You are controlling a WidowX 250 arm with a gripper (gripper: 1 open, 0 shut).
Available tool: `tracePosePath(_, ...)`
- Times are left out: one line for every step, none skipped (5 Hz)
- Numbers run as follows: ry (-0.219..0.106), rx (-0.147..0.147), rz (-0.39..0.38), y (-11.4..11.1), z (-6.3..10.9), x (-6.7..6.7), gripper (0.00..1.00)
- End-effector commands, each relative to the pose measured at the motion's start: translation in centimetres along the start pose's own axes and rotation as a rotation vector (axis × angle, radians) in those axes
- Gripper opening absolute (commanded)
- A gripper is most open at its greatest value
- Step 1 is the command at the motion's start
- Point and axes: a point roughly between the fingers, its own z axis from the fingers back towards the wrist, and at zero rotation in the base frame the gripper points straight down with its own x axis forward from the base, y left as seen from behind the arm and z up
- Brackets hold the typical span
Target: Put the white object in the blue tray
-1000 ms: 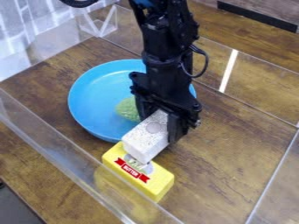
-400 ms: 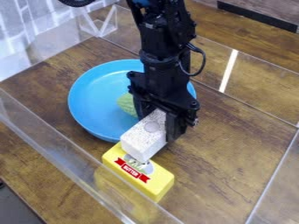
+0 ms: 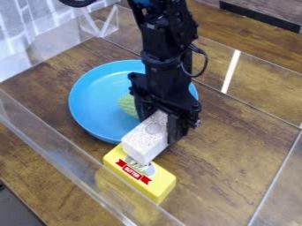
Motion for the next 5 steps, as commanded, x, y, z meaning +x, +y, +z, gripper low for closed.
tracePosePath(-0.036, 0.002, 0.02, 0.52, 0.87, 0.78, 0.0)
tracePosePath(-0.034, 0.003, 0.024, 0.58, 0.74, 0.74, 0.0)
tracePosePath(-0.032, 0.005, 0.028, 0.64, 0.62, 0.71, 0.0)
tracePosePath(-0.031, 0.007, 0.031, 0.72, 0.52, 0.7, 1.0)
tracePosePath(-0.026, 0.01, 0.034, 0.78, 0.1, 0.65, 0.0)
